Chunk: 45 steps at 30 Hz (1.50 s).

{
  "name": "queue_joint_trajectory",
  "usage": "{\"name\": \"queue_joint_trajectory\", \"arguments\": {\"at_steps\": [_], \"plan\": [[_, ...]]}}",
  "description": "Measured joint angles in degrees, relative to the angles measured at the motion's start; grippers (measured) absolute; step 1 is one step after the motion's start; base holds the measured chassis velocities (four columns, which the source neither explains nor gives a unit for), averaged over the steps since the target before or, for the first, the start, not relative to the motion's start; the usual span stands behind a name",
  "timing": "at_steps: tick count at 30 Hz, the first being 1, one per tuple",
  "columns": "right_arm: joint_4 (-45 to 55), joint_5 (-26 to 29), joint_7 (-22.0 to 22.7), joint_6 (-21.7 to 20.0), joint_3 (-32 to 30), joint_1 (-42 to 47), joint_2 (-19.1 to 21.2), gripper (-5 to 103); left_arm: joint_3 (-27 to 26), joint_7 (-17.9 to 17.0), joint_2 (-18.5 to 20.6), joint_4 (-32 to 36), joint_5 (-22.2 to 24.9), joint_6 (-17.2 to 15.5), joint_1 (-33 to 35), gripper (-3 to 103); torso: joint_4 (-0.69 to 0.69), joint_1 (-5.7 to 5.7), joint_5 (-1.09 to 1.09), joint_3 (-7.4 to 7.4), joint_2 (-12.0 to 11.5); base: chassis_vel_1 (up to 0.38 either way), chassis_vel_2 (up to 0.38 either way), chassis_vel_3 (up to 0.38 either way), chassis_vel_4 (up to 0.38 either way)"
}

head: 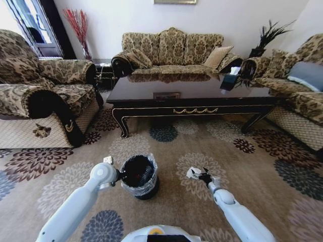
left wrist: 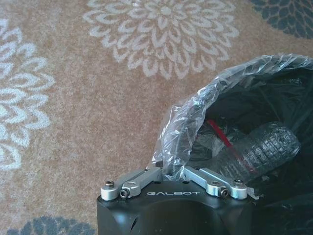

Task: Move to the front of the table and pick up the trash from the floor, then place it into the trash bin.

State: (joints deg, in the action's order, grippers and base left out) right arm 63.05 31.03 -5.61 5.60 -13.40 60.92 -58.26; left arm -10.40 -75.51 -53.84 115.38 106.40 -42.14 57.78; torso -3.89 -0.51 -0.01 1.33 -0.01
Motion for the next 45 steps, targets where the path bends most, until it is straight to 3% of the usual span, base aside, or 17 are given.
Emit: {"name": "queue_joint_trajectory", "arguments": {"at_steps": [14,18,20,24,26,29,31,33,35,39,41,44,45], "plan": [[-6.3,-0.6,-3.2,1.4,0.8,-2.0,-1.1,101,0.1,-0.5,1.3,0.2,0.6,0.0,-0.3,0,0.00,0.00,0.00,0.00,0.0,0.000,0.000,0.000,0.000],[-7.5,-0.3,-4.5,1.4,1.7,-2.9,-1.0,88,-0.1,-0.5,1.7,0.3,0.6,0.0,0.0,0,0.00,0.00,0.00,0.00,0.0,0.000,0.000,0.000,0.000],[-7.9,-0.2,-4.5,1.3,1.9,-3.1,-1.1,88,-0.2,-0.5,1.8,0.3,0.6,0.0,0.1,0,0.00,0.00,0.00,0.00,0.0,0.000,0.000,0.000,0.000],[-10.0,-0.1,-4.7,1.0,2.4,-4.2,-1.8,71,-0.2,-0.4,2.1,0.3,0.5,0.0,0.1,0,0.00,0.00,0.01,0.00,0.0,0.000,0.000,0.000,0.000],[-10.2,-0.1,-4.7,0.9,2.4,-4.3,-1.9,71,-0.2,-0.4,2.1,0.3,0.5,0.0,0.0,0,0.00,0.00,0.01,-0.01,0.0,0.000,0.000,0.000,0.000],[-11.3,-0.5,-4.8,0.9,2.6,-4.7,-2.5,55,-0.2,-0.4,2.1,0.0,0.4,0.0,-0.1,0,0.00,0.00,0.00,0.00,0.0,0.000,0.000,0.000,0.000],[-11.5,-0.6,-4.8,0.9,2.5,-4.7,-2.6,55,-0.2,-0.4,2.1,0.0,0.4,0.0,-0.1,0,0.00,0.00,0.01,0.00,0.0,0.000,0.000,0.000,0.000],[-11.9,-0.8,-4.9,1.1,2.4,-4.8,-2.7,39,-0.3,-0.3,2.1,0.0,0.4,0.0,-0.2,0,0.00,0.00,0.01,0.00,0.0,0.000,0.000,0.000,0.000],[-11.9,-0.8,-4.9,1.1,2.3,-4.8,-2.7,39,-0.3,-0.3,2.1,0.0,0.4,0.0,-0.2,0,0.00,0.00,0.00,-0.01,0.0,0.000,0.000,0.000,0.000],[-11.0,-0.8,-4.9,1.2,2.0,-4.3,-2.5,18,-0.3,-0.3,2.1,0.0,0.3,0.0,-0.2,0,0.00,0.00,0.00,0.00,0.0,0.000,0.000,0.000,0.000],[-10.7,-0.8,-4.9,1.2,2.0,-4.2,-2.4,18,-0.3,-0.3,2.0,0.1,0.3,0.0,-0.2,0,0.00,0.00,0.00,0.00,0.0,0.000,0.000,0.000,0.000],[-9.8,-0.7,-4.8,1.2,1.9,-3.9,-2.1,2,-0.2,-0.3,1.7,0.1,0.1,0.0,-0.3,0,0.00,0.00,0.00,0.00,0.0,0.000,0.000,0.000,0.000],[-9.8,-0.7,-4.8,1.2,1.9,-3.9,-2.1,2,-0.2,-0.3,1.7,0.1,0.1,0.0,-0.3,0,0.00,0.00,0.00,0.00,0.0,0.000,0.000,0.000,0.000]]}}
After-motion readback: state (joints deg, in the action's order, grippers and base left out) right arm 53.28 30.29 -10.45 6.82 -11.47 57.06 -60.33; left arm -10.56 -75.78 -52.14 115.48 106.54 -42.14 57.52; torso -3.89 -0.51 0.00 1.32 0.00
